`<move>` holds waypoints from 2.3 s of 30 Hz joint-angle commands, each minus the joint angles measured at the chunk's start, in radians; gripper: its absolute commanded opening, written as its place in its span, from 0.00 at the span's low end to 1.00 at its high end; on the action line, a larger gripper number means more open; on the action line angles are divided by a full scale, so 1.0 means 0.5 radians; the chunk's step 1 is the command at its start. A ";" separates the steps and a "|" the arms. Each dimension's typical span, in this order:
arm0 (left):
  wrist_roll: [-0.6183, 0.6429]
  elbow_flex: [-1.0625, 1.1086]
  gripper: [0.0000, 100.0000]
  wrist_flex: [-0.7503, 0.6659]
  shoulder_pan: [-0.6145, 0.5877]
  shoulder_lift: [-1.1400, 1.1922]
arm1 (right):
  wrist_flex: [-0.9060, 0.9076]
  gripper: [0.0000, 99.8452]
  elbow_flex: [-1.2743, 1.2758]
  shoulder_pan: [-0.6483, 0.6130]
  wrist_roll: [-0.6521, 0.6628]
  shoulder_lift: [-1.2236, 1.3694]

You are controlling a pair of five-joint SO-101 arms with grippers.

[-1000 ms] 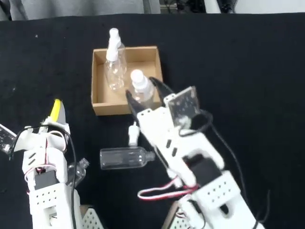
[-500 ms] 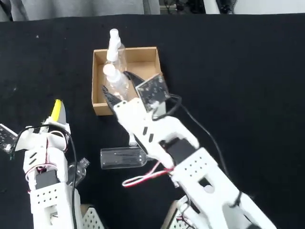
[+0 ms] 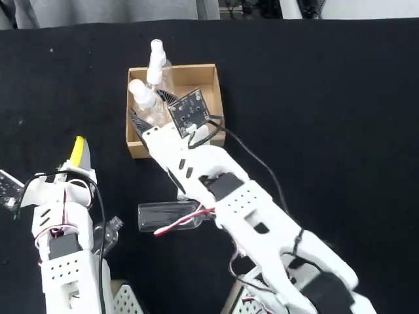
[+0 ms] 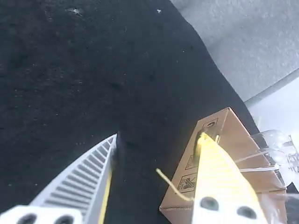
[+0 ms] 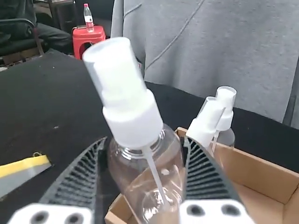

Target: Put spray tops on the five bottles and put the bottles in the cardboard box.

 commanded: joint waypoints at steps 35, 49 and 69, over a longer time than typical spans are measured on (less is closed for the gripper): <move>0.000 -0.032 0.25 -0.003 -0.023 -0.031 | -0.574 0.10 -0.321 -0.018 -0.181 0.904; 0.000 -0.032 0.25 -0.003 -0.023 -0.031 | -0.565 0.10 -0.311 -0.018 -0.181 1.014; 0.000 -0.032 0.25 -0.003 -0.023 -0.031 | -0.552 0.26 -0.229 -0.021 -0.184 1.002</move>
